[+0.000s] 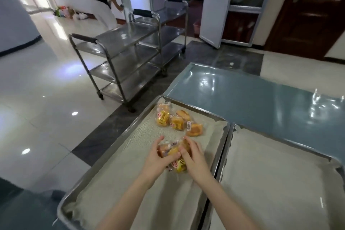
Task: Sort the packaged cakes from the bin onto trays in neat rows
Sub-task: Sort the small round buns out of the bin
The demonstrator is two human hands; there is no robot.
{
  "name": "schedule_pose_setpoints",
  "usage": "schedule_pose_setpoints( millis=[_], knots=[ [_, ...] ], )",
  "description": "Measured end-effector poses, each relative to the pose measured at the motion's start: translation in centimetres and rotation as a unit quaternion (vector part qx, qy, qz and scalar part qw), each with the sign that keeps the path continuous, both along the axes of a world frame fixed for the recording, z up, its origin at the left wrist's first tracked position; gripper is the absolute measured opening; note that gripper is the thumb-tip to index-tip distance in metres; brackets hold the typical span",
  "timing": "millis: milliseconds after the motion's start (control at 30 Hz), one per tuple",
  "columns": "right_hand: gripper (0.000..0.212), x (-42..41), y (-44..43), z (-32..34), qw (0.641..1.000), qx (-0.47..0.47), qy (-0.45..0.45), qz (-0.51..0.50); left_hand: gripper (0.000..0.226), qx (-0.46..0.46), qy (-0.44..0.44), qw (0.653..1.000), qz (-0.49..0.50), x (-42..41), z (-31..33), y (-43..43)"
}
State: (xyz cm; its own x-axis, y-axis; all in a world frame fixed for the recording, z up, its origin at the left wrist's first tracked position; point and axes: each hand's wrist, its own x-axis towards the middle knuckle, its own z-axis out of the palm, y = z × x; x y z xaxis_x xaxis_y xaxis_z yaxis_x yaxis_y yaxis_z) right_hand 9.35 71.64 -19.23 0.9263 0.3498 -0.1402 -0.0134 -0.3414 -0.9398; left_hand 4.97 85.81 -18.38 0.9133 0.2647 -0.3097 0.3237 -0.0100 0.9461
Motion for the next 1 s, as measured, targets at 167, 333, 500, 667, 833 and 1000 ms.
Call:
schedule_pose_setpoints(
  millis=[167,333,500,667,833,1000],
  knots=[
    [0.056,2.8,2.5,-1.9,0.995,-0.09,-0.032,-0.024,0.105,0.025,0.021,0.998,-0.059,4.5,-3.3,4.0],
    [0.062,3.4,4.3,-3.8,0.977,-0.206,-0.038,-0.037,0.106,0.12,-0.005,0.983,-0.136,6.5,-4.4,7.7],
    [0.061,2.7,3.9,-3.6,0.947,-0.314,-0.06,-0.017,0.098,0.274,-0.053,0.944,-0.177,6.6,-4.2,10.6],
    [0.058,1.5,0.7,-1.5,0.93,-0.359,-0.076,-0.036,0.074,0.377,-0.097,0.889,-0.243,7.4,-1.8,10.0],
    [0.054,-3.1,-6.5,1.6,0.906,-0.403,-0.098,-0.09,0.052,0.501,-0.149,0.793,-0.312,6.1,2.3,4.1],
    [0.046,-12.1,-16.8,6.4,0.85,-0.49,-0.119,-0.152,0.045,0.596,-0.25,0.667,-0.37,2.2,6.3,-6.7]
  ],
)
